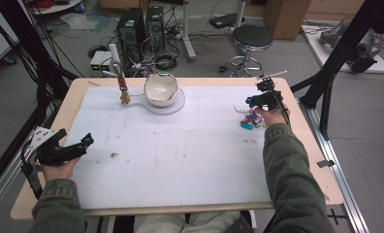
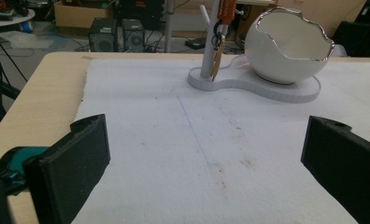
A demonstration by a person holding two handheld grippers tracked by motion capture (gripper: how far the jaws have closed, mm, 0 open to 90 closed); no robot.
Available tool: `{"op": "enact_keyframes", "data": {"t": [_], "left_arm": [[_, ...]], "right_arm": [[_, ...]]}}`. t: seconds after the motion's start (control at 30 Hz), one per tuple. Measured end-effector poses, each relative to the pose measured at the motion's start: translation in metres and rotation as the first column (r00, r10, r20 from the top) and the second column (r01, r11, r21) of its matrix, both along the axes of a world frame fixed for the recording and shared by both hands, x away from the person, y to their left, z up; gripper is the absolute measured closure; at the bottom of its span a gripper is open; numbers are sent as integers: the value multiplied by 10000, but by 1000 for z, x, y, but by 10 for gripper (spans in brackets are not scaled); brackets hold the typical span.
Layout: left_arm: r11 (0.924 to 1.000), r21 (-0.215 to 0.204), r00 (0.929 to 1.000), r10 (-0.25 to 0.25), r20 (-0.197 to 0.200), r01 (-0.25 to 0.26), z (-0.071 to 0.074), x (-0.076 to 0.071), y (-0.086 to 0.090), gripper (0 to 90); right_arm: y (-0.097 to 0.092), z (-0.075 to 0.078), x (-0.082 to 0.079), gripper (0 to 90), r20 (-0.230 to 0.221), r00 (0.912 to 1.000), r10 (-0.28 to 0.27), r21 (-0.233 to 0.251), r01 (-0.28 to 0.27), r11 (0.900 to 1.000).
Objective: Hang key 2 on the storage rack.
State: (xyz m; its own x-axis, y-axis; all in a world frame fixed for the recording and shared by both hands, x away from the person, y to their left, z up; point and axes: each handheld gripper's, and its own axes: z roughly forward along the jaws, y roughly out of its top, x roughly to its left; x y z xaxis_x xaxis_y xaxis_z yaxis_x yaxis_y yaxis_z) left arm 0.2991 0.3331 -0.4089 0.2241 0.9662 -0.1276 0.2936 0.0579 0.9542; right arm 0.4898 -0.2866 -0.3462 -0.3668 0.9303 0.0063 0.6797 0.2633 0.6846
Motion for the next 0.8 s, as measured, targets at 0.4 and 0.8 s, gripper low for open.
{"op": "enact_keyframes", "data": {"t": [0.4, 0.8], "left_arm": [[10000, -65, 10000, 16, 19, -15, 0, 0, 0, 17], [10000, -52, 10000, 16, 19, -16, 1, -1, 0, 17]], "right_arm": [[-5, 24, -11, 706, 350, 9994, -29, 210, 22, 9998], [-8, 51, -21, 706, 706, 9975, 87, 525, -124, 9985]]}}
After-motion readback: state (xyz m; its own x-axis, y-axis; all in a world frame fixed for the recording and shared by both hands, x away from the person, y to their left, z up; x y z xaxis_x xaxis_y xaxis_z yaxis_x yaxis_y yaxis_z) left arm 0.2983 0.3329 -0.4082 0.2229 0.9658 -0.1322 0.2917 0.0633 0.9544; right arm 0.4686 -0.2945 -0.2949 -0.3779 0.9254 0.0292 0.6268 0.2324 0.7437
